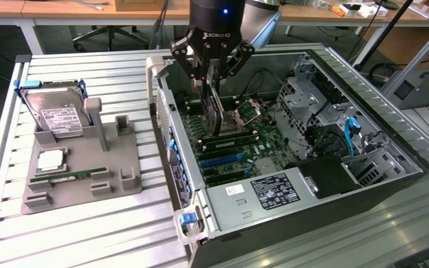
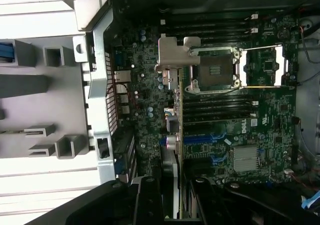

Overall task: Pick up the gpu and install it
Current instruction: 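Pick up the gpu and move the gpu toward the slot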

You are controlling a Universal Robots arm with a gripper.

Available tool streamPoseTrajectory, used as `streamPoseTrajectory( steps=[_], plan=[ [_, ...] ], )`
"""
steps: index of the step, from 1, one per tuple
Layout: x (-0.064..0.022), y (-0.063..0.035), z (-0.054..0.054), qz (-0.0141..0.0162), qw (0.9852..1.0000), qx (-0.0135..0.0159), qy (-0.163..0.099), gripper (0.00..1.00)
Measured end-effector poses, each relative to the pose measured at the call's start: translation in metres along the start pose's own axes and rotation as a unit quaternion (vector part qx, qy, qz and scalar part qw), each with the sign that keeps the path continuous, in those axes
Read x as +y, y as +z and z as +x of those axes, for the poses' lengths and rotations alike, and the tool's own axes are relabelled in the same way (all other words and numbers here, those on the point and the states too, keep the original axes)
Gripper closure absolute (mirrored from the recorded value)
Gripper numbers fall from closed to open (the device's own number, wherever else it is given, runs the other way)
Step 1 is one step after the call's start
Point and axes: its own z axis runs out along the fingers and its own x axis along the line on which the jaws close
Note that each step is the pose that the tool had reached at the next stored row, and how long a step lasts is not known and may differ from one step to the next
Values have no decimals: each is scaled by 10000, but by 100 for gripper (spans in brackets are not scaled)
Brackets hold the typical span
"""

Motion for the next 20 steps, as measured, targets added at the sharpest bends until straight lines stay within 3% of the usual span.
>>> streamPoseTrajectory(
  steps=[16,20],
  plan=[
    [21,183,-40,13,10000,-1,0,73],
    [31,234,-113,17,10000,-2,-1,73]
  ],
)
